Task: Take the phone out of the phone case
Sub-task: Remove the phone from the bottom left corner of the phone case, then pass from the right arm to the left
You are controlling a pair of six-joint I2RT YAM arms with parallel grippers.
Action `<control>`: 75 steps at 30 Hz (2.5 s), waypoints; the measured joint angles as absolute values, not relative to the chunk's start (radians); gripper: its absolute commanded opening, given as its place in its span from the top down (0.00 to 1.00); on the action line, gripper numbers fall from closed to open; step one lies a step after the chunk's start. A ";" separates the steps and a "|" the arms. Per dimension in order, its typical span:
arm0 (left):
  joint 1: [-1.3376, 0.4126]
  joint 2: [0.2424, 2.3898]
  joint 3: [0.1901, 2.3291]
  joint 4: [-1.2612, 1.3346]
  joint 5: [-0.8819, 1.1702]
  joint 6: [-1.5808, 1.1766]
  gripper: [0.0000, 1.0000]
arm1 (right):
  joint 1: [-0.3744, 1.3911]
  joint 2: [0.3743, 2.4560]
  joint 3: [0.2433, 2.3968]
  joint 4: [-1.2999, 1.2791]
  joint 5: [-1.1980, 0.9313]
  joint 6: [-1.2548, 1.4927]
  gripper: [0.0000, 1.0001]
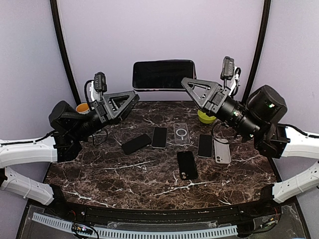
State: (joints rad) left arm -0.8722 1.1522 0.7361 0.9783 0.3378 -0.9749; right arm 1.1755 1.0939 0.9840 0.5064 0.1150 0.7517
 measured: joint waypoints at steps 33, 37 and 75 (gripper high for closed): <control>-0.873 1.129 0.730 1.012 0.349 -0.944 0.54 | 1.164 1.141 1.071 0.432 -0.019 0.831 1.00; -0.873 1.129 0.730 1.000 0.341 -0.934 0.56 | 1.158 1.158 1.071 0.434 -0.036 0.875 1.00; -0.873 0.865 0.668 0.323 0.186 -0.583 0.35 | 1.127 1.081 1.135 0.078 0.186 0.847 1.00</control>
State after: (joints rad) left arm -0.8730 0.8654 0.6682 0.3233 0.1860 -0.5835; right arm 1.1271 1.0813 1.1347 0.0780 0.1856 0.8467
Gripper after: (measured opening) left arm 0.640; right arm 0.090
